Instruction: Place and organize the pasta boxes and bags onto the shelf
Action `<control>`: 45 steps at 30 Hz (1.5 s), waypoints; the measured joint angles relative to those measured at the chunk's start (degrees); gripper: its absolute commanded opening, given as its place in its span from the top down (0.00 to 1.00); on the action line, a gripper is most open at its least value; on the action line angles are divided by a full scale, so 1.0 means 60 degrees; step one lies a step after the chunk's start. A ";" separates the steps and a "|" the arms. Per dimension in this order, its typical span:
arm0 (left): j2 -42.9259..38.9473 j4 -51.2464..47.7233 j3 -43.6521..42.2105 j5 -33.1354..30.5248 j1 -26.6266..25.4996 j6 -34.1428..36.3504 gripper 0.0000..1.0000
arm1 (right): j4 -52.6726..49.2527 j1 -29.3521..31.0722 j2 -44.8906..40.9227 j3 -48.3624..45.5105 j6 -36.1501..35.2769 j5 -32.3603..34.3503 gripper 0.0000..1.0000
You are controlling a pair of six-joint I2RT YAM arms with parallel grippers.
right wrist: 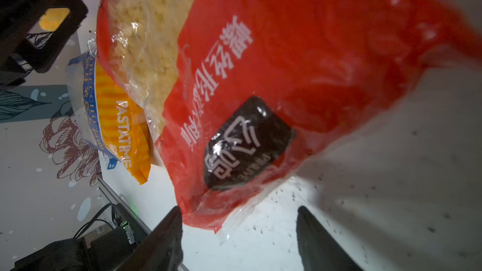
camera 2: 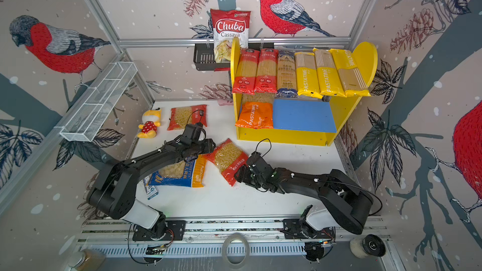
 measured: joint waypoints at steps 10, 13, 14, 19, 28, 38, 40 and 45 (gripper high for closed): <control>-0.0656 0.0273 -0.0922 0.1330 -0.0634 -0.0222 0.44 | 0.0058 -0.2135 0.0623 0.0798 -0.1118 -0.0361 0.48; -0.1100 0.0219 -0.1035 0.1752 -0.1286 -0.0222 0.44 | -0.0189 -0.2932 0.0579 0.0940 -0.1694 -0.0419 0.46; -0.1224 0.0226 -0.1111 0.1916 -0.1508 -0.0222 0.45 | -0.0310 -0.3085 0.0572 0.0994 -0.1847 -0.0419 0.44; -0.1519 0.0160 -0.1370 0.2623 -0.2044 -0.0219 0.46 | -0.0736 -0.3231 0.0758 0.1428 -0.2463 -0.0259 0.36; -0.1905 -0.0346 -0.0459 0.3912 -0.2087 0.0586 0.46 | -0.1439 -0.3027 -0.0331 0.0659 -0.2259 0.0710 0.30; -0.0991 -0.0637 -0.0138 0.2240 -0.1126 0.0823 0.46 | -0.1384 -0.1231 -0.0922 -0.0073 -0.0940 0.1035 0.29; -0.0889 -0.0637 -0.0138 0.1982 -0.1115 0.0816 0.46 | -0.1257 -0.1126 -0.0605 -0.0080 -0.0710 0.1053 0.30; -0.0885 -0.0546 -0.0047 0.1647 -0.1111 0.0816 0.46 | -0.0962 -0.1027 -0.0117 0.0040 -0.0532 0.1242 0.39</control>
